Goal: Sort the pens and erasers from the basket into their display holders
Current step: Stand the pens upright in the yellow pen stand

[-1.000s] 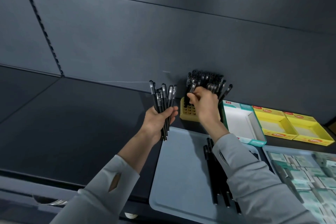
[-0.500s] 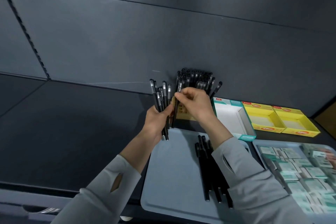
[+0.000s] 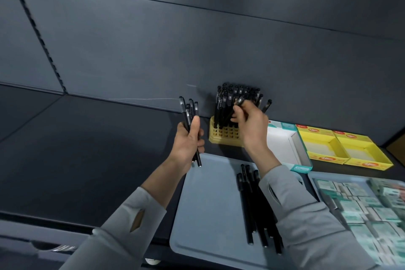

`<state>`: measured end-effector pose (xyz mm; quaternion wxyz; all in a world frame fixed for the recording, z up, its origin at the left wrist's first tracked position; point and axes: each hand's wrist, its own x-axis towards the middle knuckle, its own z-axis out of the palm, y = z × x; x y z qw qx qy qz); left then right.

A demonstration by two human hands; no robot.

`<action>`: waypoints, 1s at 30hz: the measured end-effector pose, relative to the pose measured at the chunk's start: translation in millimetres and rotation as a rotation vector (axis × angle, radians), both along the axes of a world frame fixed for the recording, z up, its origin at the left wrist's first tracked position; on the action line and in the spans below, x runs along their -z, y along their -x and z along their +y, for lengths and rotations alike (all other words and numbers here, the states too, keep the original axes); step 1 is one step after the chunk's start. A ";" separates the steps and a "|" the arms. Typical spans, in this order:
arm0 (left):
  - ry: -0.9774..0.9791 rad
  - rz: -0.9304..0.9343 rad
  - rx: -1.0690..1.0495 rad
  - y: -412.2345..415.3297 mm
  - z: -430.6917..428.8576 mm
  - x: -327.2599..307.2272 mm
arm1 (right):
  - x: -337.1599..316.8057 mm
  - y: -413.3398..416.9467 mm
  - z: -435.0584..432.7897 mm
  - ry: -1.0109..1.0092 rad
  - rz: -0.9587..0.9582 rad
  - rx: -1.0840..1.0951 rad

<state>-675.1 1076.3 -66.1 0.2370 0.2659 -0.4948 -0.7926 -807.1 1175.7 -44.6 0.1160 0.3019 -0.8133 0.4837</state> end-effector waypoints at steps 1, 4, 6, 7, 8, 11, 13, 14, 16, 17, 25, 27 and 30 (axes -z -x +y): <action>-0.012 -0.001 -0.007 0.4 -0.3 0.2 | 0.2 -0.2 -2.0 -0.010 0.006 -0.005; 0.005 -0.015 -0.008 2.2 -0.1 0.3 | 1.8 2.8 -6.2 -0.045 0.015 -0.002; 0.013 -0.005 0.001 3.0 1.6 -0.3 | 2.3 5.1 -8.0 -0.090 0.029 0.008; 0.000 0.012 0.006 3.4 2.5 -0.4 | 2.7 5.2 -8.6 -0.123 0.039 0.009; -0.022 0.034 0.012 3.9 3.3 -0.5 | 2.6 4.5 -9.3 -0.155 0.050 0.010; -0.078 0.084 0.017 5.7 4.2 1.7 | 0.9 1.1 -12.1 -0.228 0.093 0.015; -0.109 0.098 0.021 6.4 3.7 2.7 | -0.8 1.0 -15.2 -0.227 0.109 0.006; -0.122 0.099 0.022 6.4 3.8 2.8 | -1.1 2.4 -16.0 -0.229 0.106 -0.007; -0.136 0.098 0.027 6.1 4.3 2.3 | -0.8 5.5 -14.7 -0.252 0.081 -0.021; -0.134 0.097 0.032 5.7 4.3 1.7 | -0.8 5.3 -12.4 -0.256 0.070 -0.012; -0.054 0.072 0.103 10.3 10.0 -1.0 | -9.1 -15.0 -10.4 -0.085 -0.312 -0.273; -0.038 0.045 0.096 10.8 10.8 -0.6 | -10.0 -13.1 -9.2 -0.068 -0.359 -0.289; -0.031 -0.020 0.026 11.5 8.4 0.1 | -14.9 -8.2 -1.7 0.009 -0.363 -0.192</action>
